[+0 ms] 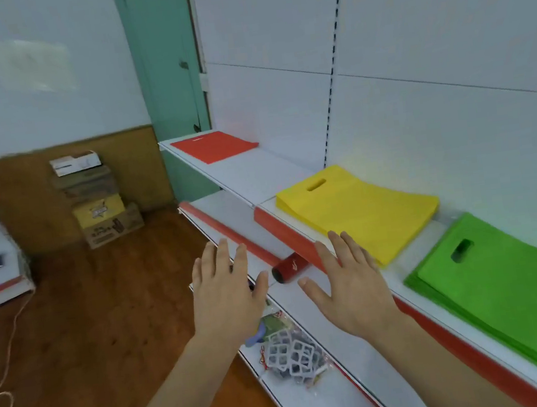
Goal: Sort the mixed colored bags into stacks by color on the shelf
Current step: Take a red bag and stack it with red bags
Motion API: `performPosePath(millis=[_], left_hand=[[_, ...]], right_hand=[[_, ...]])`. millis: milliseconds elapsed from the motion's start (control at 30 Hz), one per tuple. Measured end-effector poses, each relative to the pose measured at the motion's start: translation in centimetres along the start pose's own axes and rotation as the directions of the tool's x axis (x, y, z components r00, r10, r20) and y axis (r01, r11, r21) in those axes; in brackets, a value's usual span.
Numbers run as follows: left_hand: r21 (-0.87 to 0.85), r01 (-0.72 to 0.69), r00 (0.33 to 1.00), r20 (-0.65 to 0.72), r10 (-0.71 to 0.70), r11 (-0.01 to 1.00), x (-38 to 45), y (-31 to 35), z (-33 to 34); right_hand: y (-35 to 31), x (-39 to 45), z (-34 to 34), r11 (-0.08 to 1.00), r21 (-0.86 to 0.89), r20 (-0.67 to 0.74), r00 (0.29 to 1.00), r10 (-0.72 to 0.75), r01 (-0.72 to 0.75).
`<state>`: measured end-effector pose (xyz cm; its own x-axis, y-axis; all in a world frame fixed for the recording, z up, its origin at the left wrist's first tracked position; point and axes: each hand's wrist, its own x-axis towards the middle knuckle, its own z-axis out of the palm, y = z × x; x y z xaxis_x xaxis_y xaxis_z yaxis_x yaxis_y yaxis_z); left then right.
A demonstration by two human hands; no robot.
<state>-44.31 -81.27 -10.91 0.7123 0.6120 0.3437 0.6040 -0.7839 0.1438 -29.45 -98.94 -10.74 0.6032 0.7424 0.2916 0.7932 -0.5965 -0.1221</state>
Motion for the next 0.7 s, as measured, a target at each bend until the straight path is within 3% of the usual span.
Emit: performPosePath(millis=[367, 700], left_hand=[[0.098, 0.194, 0.981, -0.044, -0.19, 0.976, 12.3, -12.4, 1.4], [0.054, 0.205, 0.977, -0.067, -0.201, 0.977, 24.3, -23.9, 5.6]], right_hand=[[-8.6, 19.4, 5.7, 0.989, 0.021, 0.109, 0.983, -0.147, 0.145], [-16.1, 34.3, 11.7, 0.99, -0.022, 0.163, 0.977, -0.135, 0.14]])
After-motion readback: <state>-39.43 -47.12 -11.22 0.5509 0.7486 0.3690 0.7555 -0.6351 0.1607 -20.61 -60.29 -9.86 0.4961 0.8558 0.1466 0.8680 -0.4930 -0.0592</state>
